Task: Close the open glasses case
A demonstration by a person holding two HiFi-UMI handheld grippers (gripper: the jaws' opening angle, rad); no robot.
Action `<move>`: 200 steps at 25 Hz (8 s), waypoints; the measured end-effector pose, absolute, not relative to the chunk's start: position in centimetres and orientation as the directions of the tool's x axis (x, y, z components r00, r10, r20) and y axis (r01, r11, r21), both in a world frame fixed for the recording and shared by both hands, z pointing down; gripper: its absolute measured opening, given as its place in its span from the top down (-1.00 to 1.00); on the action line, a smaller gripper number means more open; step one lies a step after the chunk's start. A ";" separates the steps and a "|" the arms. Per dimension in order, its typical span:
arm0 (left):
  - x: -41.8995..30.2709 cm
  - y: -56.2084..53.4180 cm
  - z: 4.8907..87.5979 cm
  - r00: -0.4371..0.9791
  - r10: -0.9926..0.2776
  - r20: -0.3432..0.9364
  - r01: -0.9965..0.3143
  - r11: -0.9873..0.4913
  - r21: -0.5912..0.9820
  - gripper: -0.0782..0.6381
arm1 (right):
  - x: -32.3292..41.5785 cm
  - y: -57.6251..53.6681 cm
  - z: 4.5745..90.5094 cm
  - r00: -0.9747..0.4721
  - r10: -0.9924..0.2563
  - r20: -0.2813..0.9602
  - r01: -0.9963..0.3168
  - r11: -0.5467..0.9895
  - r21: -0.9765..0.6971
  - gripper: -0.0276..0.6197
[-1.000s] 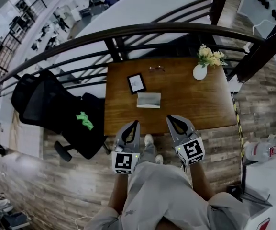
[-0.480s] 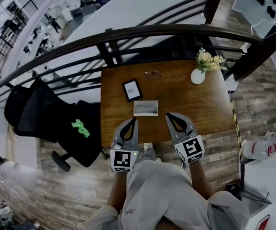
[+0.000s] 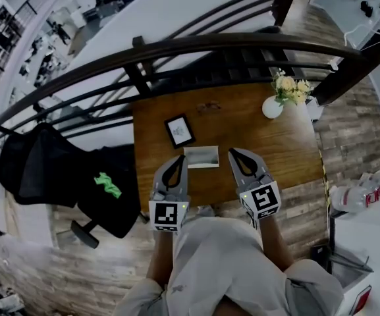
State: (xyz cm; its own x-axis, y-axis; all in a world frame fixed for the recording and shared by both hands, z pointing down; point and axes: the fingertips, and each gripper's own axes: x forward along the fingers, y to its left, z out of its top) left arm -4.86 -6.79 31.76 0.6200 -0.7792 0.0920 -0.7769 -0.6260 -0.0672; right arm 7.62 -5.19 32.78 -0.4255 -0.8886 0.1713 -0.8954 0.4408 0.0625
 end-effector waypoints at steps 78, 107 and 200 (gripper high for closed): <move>1.9 -14.0 62.2 0.506 -0.651 0.566 -0.844 -0.507 0.171 0.73 | 5.9 -16.8 60.4 -0.662 -0.423 0.619 -0.622 0.770 -0.139 0.91; 2.6 -14.0 64.3 0.505 -0.614 0.607 -0.846 -0.491 0.207 0.73 | 4.6 -15.2 62.3 -0.663 -0.362 0.656 -0.598 0.783 -0.172 0.91; 0.9 -6.7 67.7 0.481 -0.486 0.730 -0.841 -0.489 0.229 0.73 | 2.9 -7.5 65.7 -0.627 -0.276 0.728 -0.560 0.809 -0.176 0.91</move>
State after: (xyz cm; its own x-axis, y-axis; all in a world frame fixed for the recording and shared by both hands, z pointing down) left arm 0.91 -6.72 67.69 0.4812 -0.4857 0.7298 -0.8414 -0.4894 0.2290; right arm 2.89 -7.51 65.67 -0.6272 -0.2762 0.7282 -0.5605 0.8093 -0.1758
